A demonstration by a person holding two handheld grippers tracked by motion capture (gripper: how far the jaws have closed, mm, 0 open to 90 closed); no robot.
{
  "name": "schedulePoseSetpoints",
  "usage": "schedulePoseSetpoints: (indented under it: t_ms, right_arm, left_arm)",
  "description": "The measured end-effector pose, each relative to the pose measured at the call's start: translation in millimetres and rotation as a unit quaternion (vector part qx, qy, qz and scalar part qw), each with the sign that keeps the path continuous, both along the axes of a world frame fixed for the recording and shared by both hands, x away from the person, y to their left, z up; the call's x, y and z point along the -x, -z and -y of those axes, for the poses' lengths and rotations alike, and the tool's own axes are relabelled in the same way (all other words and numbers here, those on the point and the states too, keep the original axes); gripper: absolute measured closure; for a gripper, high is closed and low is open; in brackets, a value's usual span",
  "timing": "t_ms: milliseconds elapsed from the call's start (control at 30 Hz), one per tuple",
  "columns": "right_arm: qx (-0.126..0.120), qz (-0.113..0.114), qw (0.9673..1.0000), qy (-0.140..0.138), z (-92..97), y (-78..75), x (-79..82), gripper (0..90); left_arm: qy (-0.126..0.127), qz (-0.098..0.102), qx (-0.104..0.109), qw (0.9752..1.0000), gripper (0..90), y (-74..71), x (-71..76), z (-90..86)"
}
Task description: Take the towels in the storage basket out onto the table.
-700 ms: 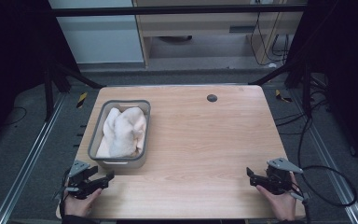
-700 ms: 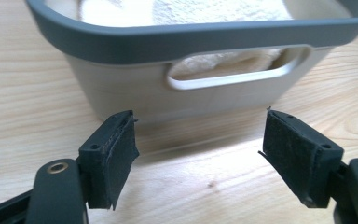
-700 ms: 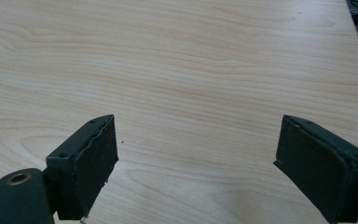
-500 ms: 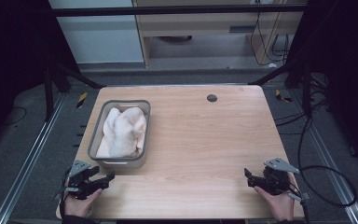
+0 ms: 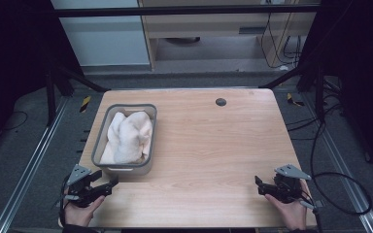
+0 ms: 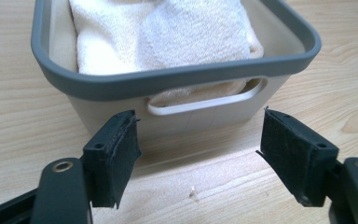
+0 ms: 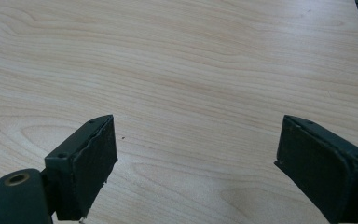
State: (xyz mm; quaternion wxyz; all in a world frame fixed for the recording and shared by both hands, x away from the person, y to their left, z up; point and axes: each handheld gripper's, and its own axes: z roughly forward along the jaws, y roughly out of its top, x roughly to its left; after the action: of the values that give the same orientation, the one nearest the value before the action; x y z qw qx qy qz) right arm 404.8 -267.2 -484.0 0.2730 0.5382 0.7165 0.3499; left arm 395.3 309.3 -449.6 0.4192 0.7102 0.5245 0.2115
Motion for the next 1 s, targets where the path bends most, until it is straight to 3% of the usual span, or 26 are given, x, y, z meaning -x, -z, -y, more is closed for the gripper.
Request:
schedulePoseSetpoints:
  t_ms: [533, 1000]
  right_arm:
    - [0.005, -0.004, 1.0, -0.002, -1.0, 2.0, -1.0, 11.7]
    - [0.006, -0.01, 0.9999, -0.005, -2.4, 2.2, -1.2, 11.8]
  left_arm:
    - [0.008, 0.014, 0.016, 0.9998, 26.3, -20.4, -3.0, -1.4]
    - [0.024, 0.012, 0.004, 0.9996, 25.8, -33.3, -11.1, 4.2]
